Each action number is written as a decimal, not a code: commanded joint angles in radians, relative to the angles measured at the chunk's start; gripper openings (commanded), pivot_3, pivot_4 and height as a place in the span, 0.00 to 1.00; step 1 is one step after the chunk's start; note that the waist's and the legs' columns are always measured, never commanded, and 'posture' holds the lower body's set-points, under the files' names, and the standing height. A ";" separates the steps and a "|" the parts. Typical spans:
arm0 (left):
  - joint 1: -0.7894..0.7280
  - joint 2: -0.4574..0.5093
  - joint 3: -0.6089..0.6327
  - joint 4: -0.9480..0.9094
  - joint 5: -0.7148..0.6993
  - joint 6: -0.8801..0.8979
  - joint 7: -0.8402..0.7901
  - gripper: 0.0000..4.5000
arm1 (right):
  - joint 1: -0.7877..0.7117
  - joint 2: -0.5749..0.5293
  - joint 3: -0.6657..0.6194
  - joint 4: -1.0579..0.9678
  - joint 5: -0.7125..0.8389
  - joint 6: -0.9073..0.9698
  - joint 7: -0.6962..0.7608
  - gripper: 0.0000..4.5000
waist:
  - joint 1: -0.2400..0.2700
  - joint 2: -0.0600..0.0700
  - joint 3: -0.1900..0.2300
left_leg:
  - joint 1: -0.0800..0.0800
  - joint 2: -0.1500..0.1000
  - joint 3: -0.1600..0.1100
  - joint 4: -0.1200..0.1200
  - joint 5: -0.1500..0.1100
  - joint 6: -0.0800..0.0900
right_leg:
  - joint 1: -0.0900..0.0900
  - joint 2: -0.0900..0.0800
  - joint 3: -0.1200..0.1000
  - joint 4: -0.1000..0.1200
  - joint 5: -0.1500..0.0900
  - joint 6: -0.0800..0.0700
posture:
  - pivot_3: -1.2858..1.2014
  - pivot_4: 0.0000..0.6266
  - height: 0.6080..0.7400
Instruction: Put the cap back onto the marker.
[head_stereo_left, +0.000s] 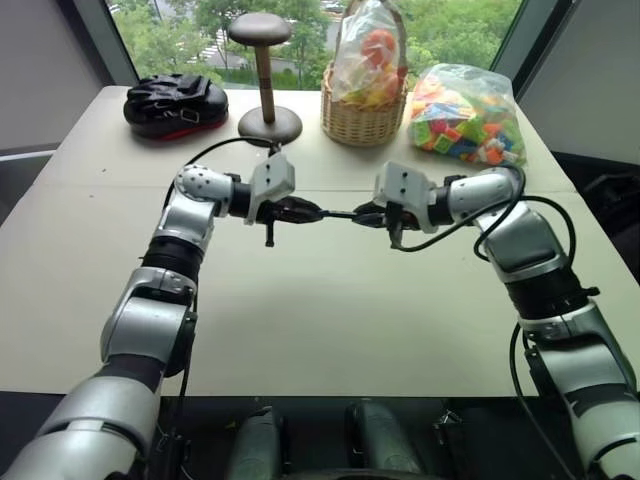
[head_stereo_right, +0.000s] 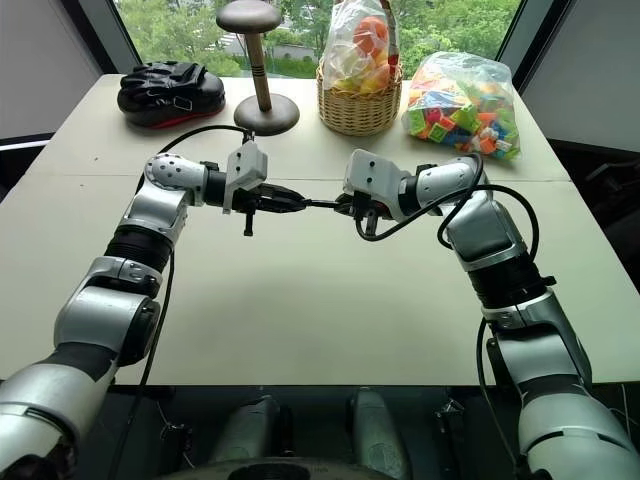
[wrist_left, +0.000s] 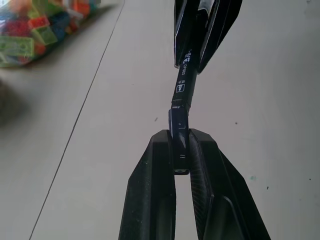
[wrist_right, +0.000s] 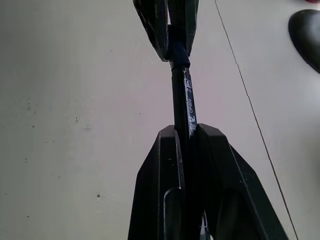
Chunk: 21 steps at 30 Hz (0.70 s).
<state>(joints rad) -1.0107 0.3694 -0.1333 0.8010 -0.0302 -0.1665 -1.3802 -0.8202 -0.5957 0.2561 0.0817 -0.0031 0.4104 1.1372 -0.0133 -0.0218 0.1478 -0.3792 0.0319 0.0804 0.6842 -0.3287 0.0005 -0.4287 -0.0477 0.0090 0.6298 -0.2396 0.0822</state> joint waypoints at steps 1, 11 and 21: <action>0.008 -0.051 -0.067 -0.109 -0.012 -0.114 -0.061 0.01 | -0.037 0.041 -0.006 -0.053 0.032 -0.025 -0.018 0.00 | 0.000 0.000 0.000 | 0.000 0.000 0.000 0.000 0.000 0.000 | 0.000 0.000 0.000 0.000 0.000 0.000 | 0.52 0.24 1.00; -0.002 -0.018 -0.114 -0.086 0.060 -0.255 -0.071 0.01 | -0.070 0.040 0.005 -0.021 0.026 -0.049 0.012 0.00 | 0.002 0.000 0.000 | 0.000 0.000 0.000 0.000 0.000 0.000 | 0.000 0.000 0.000 0.000 0.000 0.000 | 0.52 0.24 1.00; -0.021 -0.028 -0.140 0.008 0.176 -0.421 0.056 0.01 | -0.094 0.074 -0.026 -0.025 0.091 0.150 0.024 0.00 | 0.001 0.000 0.000 | 0.000 0.000 0.000 0.000 0.000 0.000 | 0.000 0.000 0.000 0.000 0.000 0.000 | 0.52 0.24 1.00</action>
<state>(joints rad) -1.0124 0.4053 -0.2147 0.8261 0.1399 -0.5372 -1.3245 -0.8296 -0.5627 0.2695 0.1147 0.0292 0.5530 1.1858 -0.0123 -0.0217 0.1478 -0.3793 0.0318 0.0807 0.6843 -0.3287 0.0006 -0.4287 -0.0478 0.0090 0.6298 -0.2396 0.0823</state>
